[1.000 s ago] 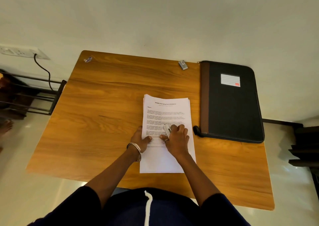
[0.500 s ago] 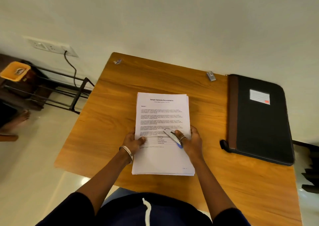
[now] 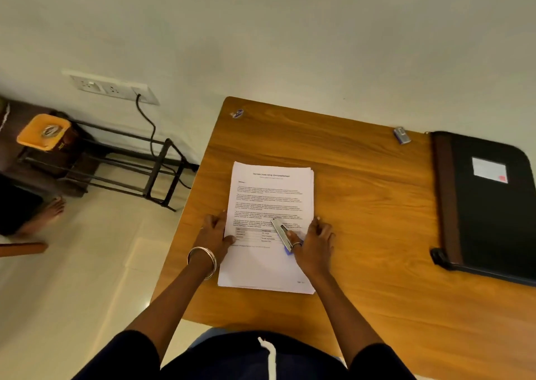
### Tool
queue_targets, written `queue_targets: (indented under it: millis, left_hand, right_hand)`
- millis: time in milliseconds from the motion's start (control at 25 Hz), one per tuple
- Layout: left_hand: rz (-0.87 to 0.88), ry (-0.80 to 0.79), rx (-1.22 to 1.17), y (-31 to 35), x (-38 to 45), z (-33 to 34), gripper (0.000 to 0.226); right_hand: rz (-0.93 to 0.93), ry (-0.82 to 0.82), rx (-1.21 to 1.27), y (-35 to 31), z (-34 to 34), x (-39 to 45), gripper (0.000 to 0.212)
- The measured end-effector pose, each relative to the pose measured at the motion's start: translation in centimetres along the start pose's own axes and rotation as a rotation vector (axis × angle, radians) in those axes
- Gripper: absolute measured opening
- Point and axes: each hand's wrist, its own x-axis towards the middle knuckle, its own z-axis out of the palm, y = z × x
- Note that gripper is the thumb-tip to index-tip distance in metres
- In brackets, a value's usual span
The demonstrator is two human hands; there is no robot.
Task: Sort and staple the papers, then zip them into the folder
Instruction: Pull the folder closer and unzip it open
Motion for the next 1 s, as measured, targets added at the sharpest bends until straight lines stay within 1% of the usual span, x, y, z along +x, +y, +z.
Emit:
queue_targets:
  millis: [160, 240, 320, 360, 440, 520, 560, 640, 720, 760, 800, 840, 920, 960, 1000]
  left_hand:
    - [0.038, 0.040, 0.012, -0.5, 0.6, 0.4, 0.061]
    - [-0.012, 0.078, 0.015, 0.1, 0.6, 0.6, 0.056]
    - [-0.048, 0.223, 0.074, 1.5, 0.1, 0.8, 0.051]
    - [-0.004, 0.319, 0.141, 2.4, -0.3, 0.9, 0.050]
    - [0.207, 0.450, 0.254, 5.0, -1.1, 1.4, 0.047]
    - [0.412, 0.470, 0.245, 8.4, -1.9, 2.6, 0.042]
    - [0.481, 0.439, 0.210, 10.0, -2.3, 3.5, 0.038]
    - [0.616, 0.320, 0.141, 14.1, -3.4, 6.1, 0.028]
    - [0.717, 0.150, 0.060, 18.6, -4.8, 9.1, 0.023]
    - [0.718, 0.042, -0.002, 20.8, -5.3, 10.9, 0.022]
    - [0.681, -0.043, -0.073, 23.1, -5.8, 12.6, 0.021]
    - [0.594, -0.104, -0.168, 25.8, -6.2, 14.4, 0.021]
    - [0.298, -0.207, -0.454, 30.2, -6.2, 17.0, 0.025]
    - [0.190, -0.239, -0.520, 32.4, -6.0, 18.5, 0.024]
    - [0.158, -0.252, -0.480, 34.5, -5.6, 19.6, 0.021]
  right_hand:
    - [-0.148, -0.054, 0.146, 2.7, -1.3, -0.9, 0.068]
    - [-0.167, -0.101, 0.205, 4.1, -2.1, -1.3, 0.063]
    - [-0.177, -0.138, 0.232, 5.7, -3.2, -1.6, 0.053]
    - [-0.186, -0.132, 0.246, 6.6, -3.8, -1.7, 0.047]
    - [-0.169, -0.058, 0.261, 8.9, -5.8, -1.7, 0.033]
    - [-0.096, 0.060, 0.260, 11.9, -8.2, -1.7, 0.022]
    - [-0.035, 0.123, 0.272, 13.5, -9.4, -1.6, 0.020]
    - [0.100, 0.252, 0.323, 18.1, -12.4, -1.4, 0.017]
    - [0.249, 0.367, 0.364, 23.0, -15.8, -1.5, 0.018]
    - [0.323, 0.407, 0.396, 25.3, -17.5, -1.4, 0.019]
    - [0.388, 0.435, 0.433, 27.5, -19.0, -1.3, 0.020]
    - [0.440, 0.456, 0.464, 29.9, -20.5, -1.0, 0.021]
    - [0.501, 0.463, 0.488, 33.4, -22.8, 0.2, 0.023]
    - [0.522, 0.473, 0.481, 35.0, -24.0, 1.0, 0.025]
    - [0.541, 0.490, 0.472, 36.6, -25.1, 2.0, 0.029]
